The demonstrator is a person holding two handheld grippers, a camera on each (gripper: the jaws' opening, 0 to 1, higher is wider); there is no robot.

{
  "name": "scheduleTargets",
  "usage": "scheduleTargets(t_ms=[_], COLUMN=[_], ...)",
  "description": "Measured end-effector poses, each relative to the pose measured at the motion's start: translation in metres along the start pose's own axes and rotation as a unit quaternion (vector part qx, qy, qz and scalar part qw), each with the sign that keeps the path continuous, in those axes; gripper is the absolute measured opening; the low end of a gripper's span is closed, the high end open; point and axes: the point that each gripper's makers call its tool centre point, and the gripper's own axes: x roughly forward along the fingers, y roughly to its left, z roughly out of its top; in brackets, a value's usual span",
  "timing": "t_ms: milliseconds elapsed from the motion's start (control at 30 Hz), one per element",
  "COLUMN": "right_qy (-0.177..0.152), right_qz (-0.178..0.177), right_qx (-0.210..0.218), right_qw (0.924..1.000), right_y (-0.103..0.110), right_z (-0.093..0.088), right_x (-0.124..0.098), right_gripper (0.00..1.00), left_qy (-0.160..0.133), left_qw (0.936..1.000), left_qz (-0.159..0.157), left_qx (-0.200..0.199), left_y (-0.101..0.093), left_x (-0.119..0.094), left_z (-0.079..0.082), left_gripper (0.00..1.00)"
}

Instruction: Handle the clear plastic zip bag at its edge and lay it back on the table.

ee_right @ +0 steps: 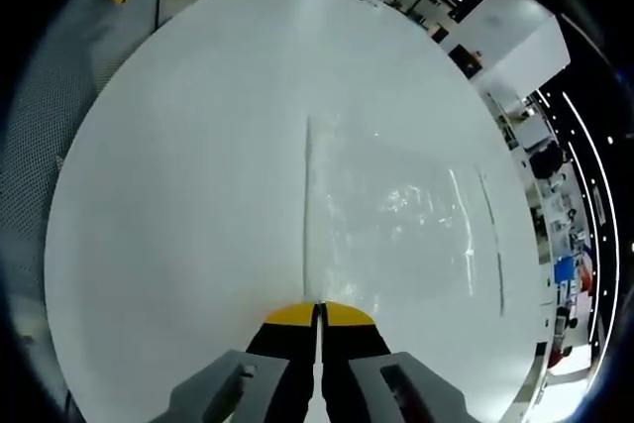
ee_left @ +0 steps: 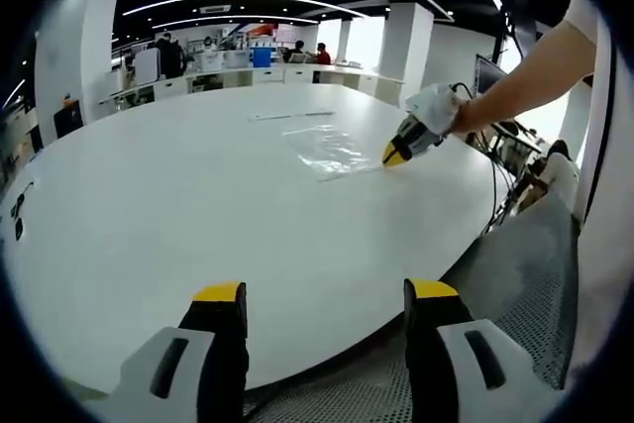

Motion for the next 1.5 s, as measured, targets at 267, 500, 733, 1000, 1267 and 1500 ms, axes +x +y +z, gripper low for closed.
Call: scheduleTargets(t_ms=[267,500,733,1000,1267,1500], right_qy=[-0.014,-0.032,-0.043,-0.06,-0.075,-0.09], right_qz=[-0.013,-0.025,-0.033,-0.046,-0.066,-0.081], right_qx=[0.003,0.005,-0.001,-0.006,-0.021,-0.027], right_qw=[0.9998,0.9992,0.9985,0.9971,0.9948,0.9922], right_y=[-0.003,-0.007,-0.009,-0.009,-0.01,-0.011], right_z=[0.007,0.022,0.031,0.046,0.062,0.074], right_x=[-0.015,-0.035,-0.051,-0.076,-0.099,-0.12], right_gripper=[0.0,0.0,0.0,0.0,0.0,0.0], left_qy=[-0.001,-0.001,0.001,-0.002,-0.012,-0.03], left_qw=[1.0,1.0,0.9999,0.9998,0.9995,0.9987], left_qz=[-0.001,-0.005,-0.011,-0.021,-0.028,-0.036], left_qx=[0.0,-0.001,-0.004,-0.007,0.008,0.019], left_y=[-0.001,-0.003,-0.006,-0.008,-0.009,-0.009], left_x=[0.0,-0.001,-0.003,-0.005,-0.012,-0.019], left_z=[0.001,0.002,0.003,0.006,0.014,0.027], left_gripper=[0.62,0.62,0.63,0.61,0.54,0.51])
